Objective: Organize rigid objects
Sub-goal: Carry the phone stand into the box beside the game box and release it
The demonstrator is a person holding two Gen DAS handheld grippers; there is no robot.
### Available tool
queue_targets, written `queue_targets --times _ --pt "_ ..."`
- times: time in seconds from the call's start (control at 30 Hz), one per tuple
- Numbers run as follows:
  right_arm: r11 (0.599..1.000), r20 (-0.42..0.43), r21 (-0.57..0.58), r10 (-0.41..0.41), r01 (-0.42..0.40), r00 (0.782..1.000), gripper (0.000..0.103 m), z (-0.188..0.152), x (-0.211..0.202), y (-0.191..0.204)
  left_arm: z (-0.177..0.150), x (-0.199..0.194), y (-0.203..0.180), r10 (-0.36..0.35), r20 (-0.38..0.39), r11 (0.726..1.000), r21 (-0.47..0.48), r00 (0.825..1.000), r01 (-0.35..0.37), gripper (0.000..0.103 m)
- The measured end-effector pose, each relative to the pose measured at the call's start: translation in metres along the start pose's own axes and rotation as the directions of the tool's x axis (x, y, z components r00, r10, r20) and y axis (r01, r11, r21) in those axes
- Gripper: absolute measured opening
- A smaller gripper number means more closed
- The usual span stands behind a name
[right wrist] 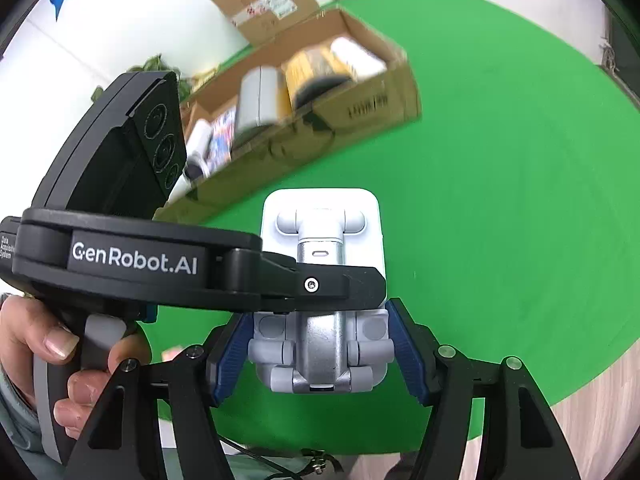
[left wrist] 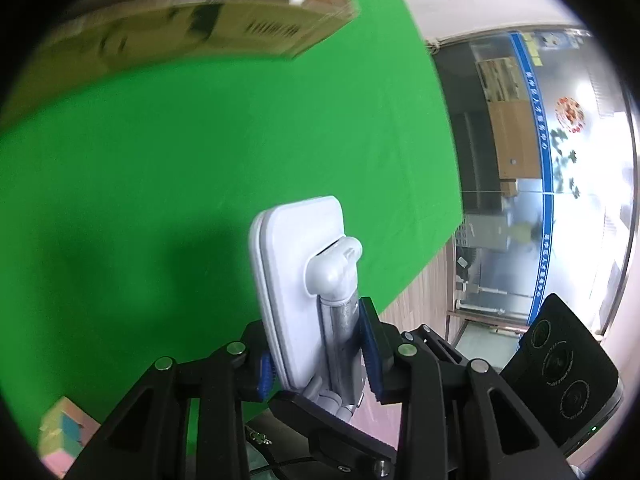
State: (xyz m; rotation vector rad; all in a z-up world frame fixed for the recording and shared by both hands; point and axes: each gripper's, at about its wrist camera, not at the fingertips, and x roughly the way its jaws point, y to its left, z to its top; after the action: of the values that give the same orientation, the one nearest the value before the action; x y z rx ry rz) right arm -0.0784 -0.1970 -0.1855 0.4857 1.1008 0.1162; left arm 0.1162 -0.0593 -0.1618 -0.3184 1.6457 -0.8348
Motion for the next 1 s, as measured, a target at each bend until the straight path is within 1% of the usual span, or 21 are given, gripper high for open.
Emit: queue_targets --times 0.03,0.13,0.27,0.33,0.4,0.47,0.57,0.7,0.83,0.93,1.0 --pt "1.000 0.011 -0.001 -0.002 0.002 1.000 0.063 0.015 -0.009 0.006 0.004 -0.007 -0.005 -0.002 0.007 1.000 0.015 1.000 0.002 0.033" --pt "1.000 0.053 -0.012 -0.011 0.012 0.999 0.063 0.035 -0.027 0.023 0.014 -0.029 -0.019 -0.009 0.034 0.998 0.056 0.999 0.008 0.033" --pt "0.999 0.094 -0.033 -0.010 0.014 0.995 0.063 0.063 -0.045 0.046 0.025 -0.062 -0.031 -0.031 0.082 0.996 0.087 0.996 0.023 0.033" --pt "0.998 0.118 -0.058 -0.005 0.012 0.993 0.063 0.077 -0.054 0.059 0.030 -0.079 -0.038 -0.034 0.117 0.994 0.105 0.993 0.021 0.033" --pt "0.996 0.136 -0.085 0.022 -0.010 0.990 0.063 0.092 -0.061 0.071 0.032 -0.097 -0.042 -0.029 0.162 0.993 0.117 0.986 0.010 0.031" --pt "0.993 0.139 -0.109 0.058 -0.043 0.989 0.063 0.104 -0.066 0.081 0.034 -0.115 -0.044 -0.028 0.211 0.994 0.111 0.977 0.004 0.030" --pt "0.979 0.132 -0.185 0.113 -0.088 0.985 0.063 0.120 -0.074 0.103 0.030 -0.141 -0.043 -0.004 0.286 0.997 0.080 0.958 -0.020 0.030" --pt "0.943 0.082 -0.290 0.197 -0.165 0.977 0.063 0.136 -0.077 0.139 0.019 -0.172 -0.032 0.042 0.379 0.999 0.009 0.924 -0.049 0.030" --pt "0.904 0.028 -0.359 0.261 -0.234 0.965 0.063 0.137 -0.081 0.166 0.003 -0.192 -0.017 0.090 0.452 0.995 -0.071 0.887 -0.065 0.030" --pt "0.876 -0.012 -0.385 0.309 -0.290 0.951 0.063 0.132 -0.083 0.180 -0.009 -0.208 -0.003 0.120 0.479 0.990 -0.118 0.870 -0.072 0.029" --pt "0.864 -0.046 -0.377 0.342 -0.333 0.939 0.063 0.127 -0.082 0.187 -0.013 -0.212 0.002 0.124 0.487 0.988 -0.145 0.864 -0.060 0.029"
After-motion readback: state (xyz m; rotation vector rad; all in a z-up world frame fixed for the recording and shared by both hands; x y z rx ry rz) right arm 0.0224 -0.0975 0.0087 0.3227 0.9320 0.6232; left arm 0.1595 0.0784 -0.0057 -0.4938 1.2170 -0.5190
